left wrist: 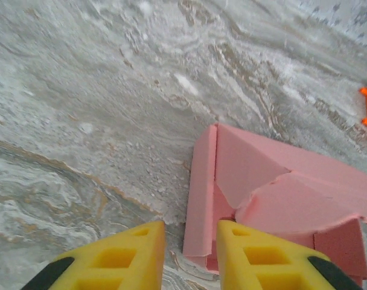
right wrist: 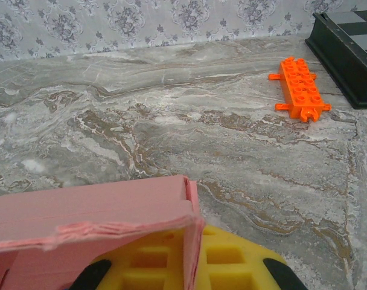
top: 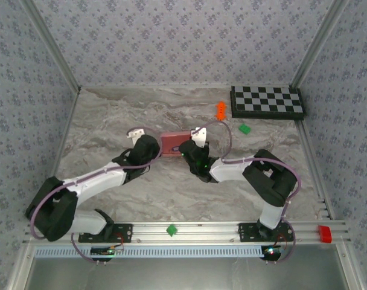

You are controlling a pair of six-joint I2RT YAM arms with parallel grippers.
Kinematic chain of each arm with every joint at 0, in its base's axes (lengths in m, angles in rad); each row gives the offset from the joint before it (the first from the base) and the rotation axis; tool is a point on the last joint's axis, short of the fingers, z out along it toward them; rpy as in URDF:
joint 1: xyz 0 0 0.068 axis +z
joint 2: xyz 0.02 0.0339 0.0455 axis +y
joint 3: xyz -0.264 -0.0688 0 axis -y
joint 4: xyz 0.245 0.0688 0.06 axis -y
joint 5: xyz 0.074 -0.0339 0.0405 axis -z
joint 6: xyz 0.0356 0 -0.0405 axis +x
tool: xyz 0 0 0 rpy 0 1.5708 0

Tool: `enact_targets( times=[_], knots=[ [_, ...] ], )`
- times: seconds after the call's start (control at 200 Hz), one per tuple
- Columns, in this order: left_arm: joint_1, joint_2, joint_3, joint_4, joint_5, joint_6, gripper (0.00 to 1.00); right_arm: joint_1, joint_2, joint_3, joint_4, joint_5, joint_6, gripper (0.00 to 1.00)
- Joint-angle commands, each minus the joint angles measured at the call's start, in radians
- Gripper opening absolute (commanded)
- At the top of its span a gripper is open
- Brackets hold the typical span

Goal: Fold the paper box

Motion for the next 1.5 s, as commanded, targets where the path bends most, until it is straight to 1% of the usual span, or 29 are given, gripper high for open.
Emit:
enact_targets(
  times=[0.0,0.12,0.195,0.28,0.445,0.605,0.68,0.725,0.845,0.925,1.084,1.244,1.399,1.494],
  knots=[
    [-0.01,-0.078,-0.021,-0.026,-0.083,0.04,0.28,0.007,-0.007,-0.006,-0.049,0.029,0.023,0.08],
    [-0.011,-0.134,-0.028,-0.047,-0.128,0.07,0.29,0.009,-0.007,-0.006,-0.05,0.029,0.026,0.08],
    [-0.009,-0.141,-0.007,-0.05,-0.13,0.108,0.31,0.01,-0.008,-0.008,-0.053,0.029,0.026,0.08],
    [-0.005,-0.114,0.045,-0.064,-0.107,0.153,0.33,0.012,-0.006,-0.009,-0.057,0.03,0.029,0.08],
    [0.019,-0.03,0.187,-0.141,-0.067,0.189,0.33,0.015,-0.005,-0.008,-0.058,0.03,0.031,0.08],
    [0.068,0.067,0.308,-0.191,0.043,0.216,0.33,0.016,-0.007,-0.008,-0.065,0.03,0.03,0.08],
    [0.092,0.115,0.351,-0.192,0.146,0.246,0.34,0.016,-0.005,-0.008,-0.068,0.03,0.03,0.08],
    [0.099,0.148,0.386,-0.218,0.189,0.256,0.33,0.016,-0.005,-0.008,-0.069,0.03,0.03,0.08],
    [0.101,0.22,0.439,-0.255,0.268,0.273,0.32,0.018,-0.007,-0.009,-0.076,0.033,0.031,0.08],
    [0.1,0.259,0.452,-0.266,0.296,0.266,0.32,0.019,-0.009,-0.012,-0.08,0.033,0.035,0.08],
    [0.101,0.313,0.459,-0.28,0.314,0.245,0.32,0.023,-0.012,-0.012,-0.094,0.035,0.038,0.09],
    [0.101,0.343,0.463,-0.291,0.306,0.235,0.32,0.025,-0.02,-0.011,-0.105,0.035,0.037,0.12],
    [0.101,0.359,0.466,-0.297,0.298,0.228,0.32,0.028,-0.037,-0.014,-0.139,0.036,0.047,0.19],
    [0.101,0.364,0.466,-0.299,0.289,0.224,0.32,0.031,-0.055,-0.018,-0.157,0.036,0.049,0.26]
  ],
)
